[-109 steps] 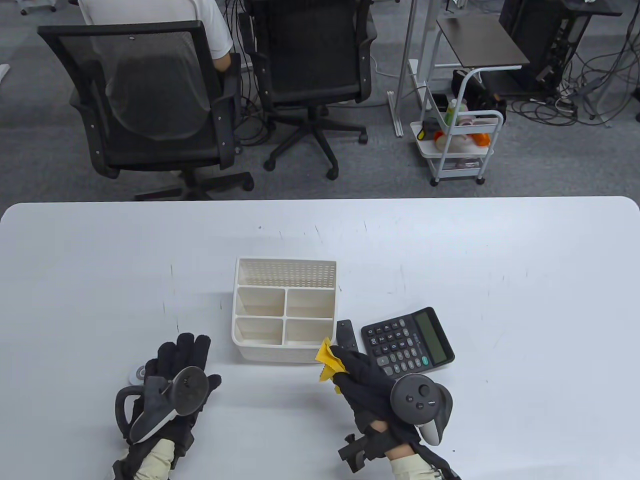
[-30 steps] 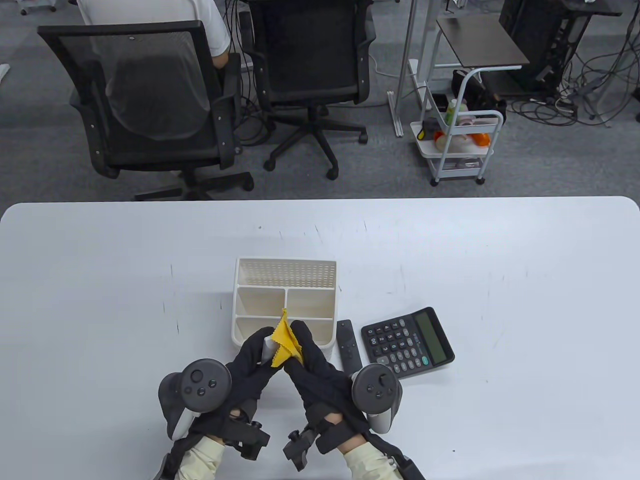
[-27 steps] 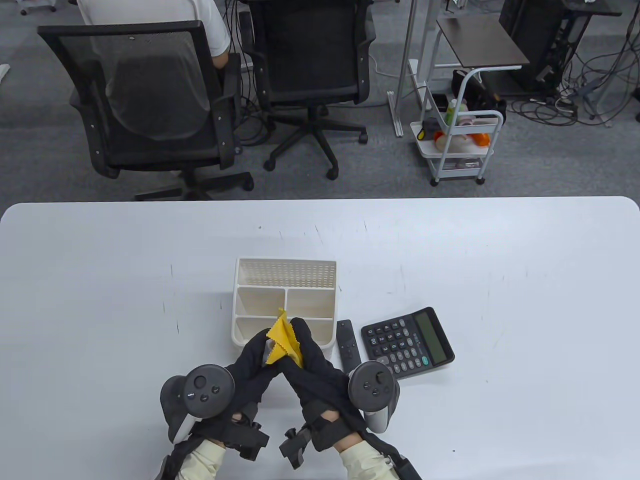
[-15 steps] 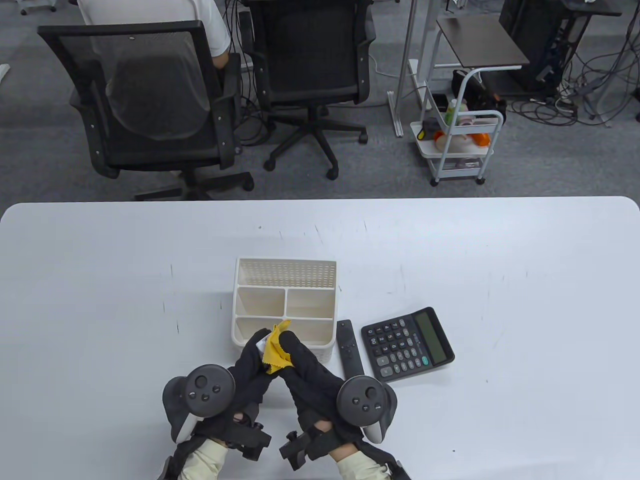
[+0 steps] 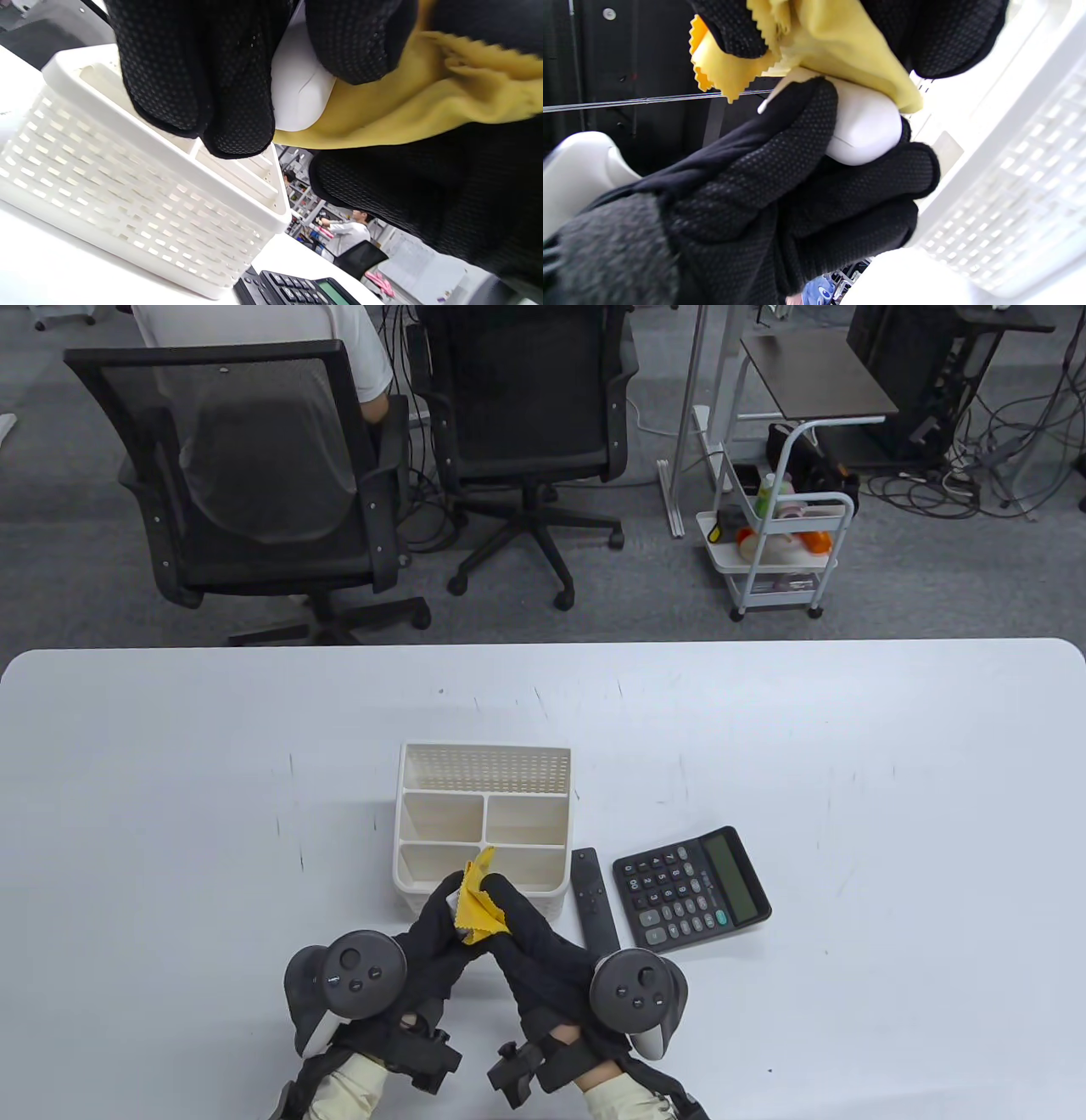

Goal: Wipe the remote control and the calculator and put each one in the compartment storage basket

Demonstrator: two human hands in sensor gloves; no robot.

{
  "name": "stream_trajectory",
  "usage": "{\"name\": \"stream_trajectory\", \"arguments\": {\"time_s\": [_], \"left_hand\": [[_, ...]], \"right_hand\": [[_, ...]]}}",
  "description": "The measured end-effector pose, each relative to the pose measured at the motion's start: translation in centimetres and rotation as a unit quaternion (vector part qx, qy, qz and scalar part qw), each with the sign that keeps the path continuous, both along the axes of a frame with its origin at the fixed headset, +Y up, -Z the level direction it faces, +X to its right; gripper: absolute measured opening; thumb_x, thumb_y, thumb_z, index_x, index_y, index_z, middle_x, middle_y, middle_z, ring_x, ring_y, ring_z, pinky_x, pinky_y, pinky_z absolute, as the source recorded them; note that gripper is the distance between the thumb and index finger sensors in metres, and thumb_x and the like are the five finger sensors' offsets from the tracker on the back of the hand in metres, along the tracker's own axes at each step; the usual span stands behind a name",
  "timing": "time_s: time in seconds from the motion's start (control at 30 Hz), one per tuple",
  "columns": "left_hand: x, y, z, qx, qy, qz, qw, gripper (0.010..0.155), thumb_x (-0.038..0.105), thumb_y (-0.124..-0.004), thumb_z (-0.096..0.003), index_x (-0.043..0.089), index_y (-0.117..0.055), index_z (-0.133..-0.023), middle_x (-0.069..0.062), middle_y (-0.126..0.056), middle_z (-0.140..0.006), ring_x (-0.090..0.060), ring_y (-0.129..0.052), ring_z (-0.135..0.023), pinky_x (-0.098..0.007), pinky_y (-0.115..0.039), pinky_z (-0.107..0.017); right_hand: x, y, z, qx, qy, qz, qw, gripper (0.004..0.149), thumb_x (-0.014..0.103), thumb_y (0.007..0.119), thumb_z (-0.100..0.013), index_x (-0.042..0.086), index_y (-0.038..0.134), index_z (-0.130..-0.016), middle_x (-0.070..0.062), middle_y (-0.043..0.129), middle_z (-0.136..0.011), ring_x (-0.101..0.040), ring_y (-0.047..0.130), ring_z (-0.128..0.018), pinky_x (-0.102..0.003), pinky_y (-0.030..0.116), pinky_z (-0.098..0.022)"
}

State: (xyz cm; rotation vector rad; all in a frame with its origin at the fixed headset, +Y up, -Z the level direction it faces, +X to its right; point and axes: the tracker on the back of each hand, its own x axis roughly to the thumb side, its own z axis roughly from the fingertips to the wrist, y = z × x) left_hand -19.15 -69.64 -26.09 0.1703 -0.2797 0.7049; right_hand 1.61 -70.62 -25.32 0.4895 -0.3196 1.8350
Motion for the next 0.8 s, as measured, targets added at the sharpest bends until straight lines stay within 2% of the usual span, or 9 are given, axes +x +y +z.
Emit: {"name": "stream_trajectory", "arguments": {"time_s": [0.1,0.23,0.37,0.47,0.6,0.7,0.8], "left_hand": [[-0.1,0.3,0.3,0.024,-0.005,-0.014,1.000,0.064,0.038,-0.084,-0.0475,0.016,-0.062,-0.103,-0.010,-0.099,-0.082,-0.017,-0.115,-0.059,-0.037,-0.099,-0.043],[0.1,1.0,0.7,0.053,-0.008,-0.021,0.998,0.064,0.038,-0.085,-0.0470,0.018,-0.063,-0.104,-0.009,-0.099,-0.082,-0.016,-0.115,-0.059,-0.037,-0.098,-0.044],[-0.3,0.9,0.8,0.045,0.001,0.015,0.999,0.064,0.038,-0.084,-0.0476,0.016,-0.062,-0.104,-0.010,-0.099,-0.082,-0.016,-0.115,-0.061,-0.037,-0.098,-0.045],[-0.7,0.6,0.7,0.047,0.014,0.009,0.999,0.064,0.038,-0.083,-0.0479,0.016,-0.061,-0.104,-0.010,-0.098,-0.083,-0.016,-0.114,-0.061,-0.037,-0.098,-0.045],[-0.2,0.2,0.6,0.021,-0.014,-0.019,1.000,0.064,0.038,-0.083,-0.0476,0.017,-0.061,-0.104,-0.009,-0.098,-0.083,-0.018,-0.113,-0.062,-0.039,-0.096,-0.046],[0.5,0.2,0.5,0.010,-0.051,-0.037,0.998,0.064,0.038,-0.083,-0.0476,0.020,-0.061,-0.104,-0.007,-0.098,-0.085,-0.020,-0.112,-0.064,-0.040,-0.095,-0.047],[0.7,0.2,0.6,0.008,-0.052,-0.042,0.998,0.064,0.037,-0.084,-0.0478,0.019,-0.061,-0.105,-0.007,-0.097,-0.086,-0.021,-0.112,-0.065,-0.042,-0.095,-0.048]], "right_hand": [[-0.1,-0.1,0.0,0.000,0.010,-0.023,1.000,0.051,0.025,0.070,-0.057,0.008,0.065,-0.105,-0.024,0.072,-0.105,-0.048,0.078,-0.087,-0.064,0.069,-0.056],[0.2,-0.9,-0.4,-0.037,0.021,-0.067,0.997,0.052,0.024,0.070,-0.058,0.006,0.063,-0.106,-0.025,0.073,-0.104,-0.048,0.077,-0.087,-0.065,0.068,-0.056],[0.3,-0.9,-0.3,-0.022,0.018,-0.033,0.999,0.051,0.024,0.070,-0.058,0.006,0.064,-0.105,-0.025,0.076,-0.102,-0.048,0.080,-0.085,-0.064,0.069,-0.056],[0.1,-0.8,-0.1,-0.007,0.016,-0.060,0.998,0.051,0.024,0.070,-0.057,0.007,0.065,-0.105,-0.023,0.078,-0.101,-0.047,0.082,-0.084,-0.064,0.069,-0.056],[0.2,-0.5,0.0,0.008,0.032,-0.072,0.997,0.051,0.025,0.070,-0.058,0.009,0.064,-0.106,-0.022,0.072,-0.106,-0.046,0.075,-0.090,-0.066,0.065,-0.058],[0.7,-0.7,-0.3,-0.011,0.030,-0.096,0.995,0.051,0.025,0.069,-0.058,0.009,0.063,-0.106,-0.022,0.069,-0.107,-0.046,0.074,-0.091,-0.067,0.064,-0.058],[0.9,-1.1,-0.5,-0.031,0.029,-0.093,0.995,0.051,0.025,0.069,-0.058,0.007,0.062,-0.106,-0.023,0.071,-0.106,-0.046,0.076,-0.089,-0.067,0.065,-0.057]]}}
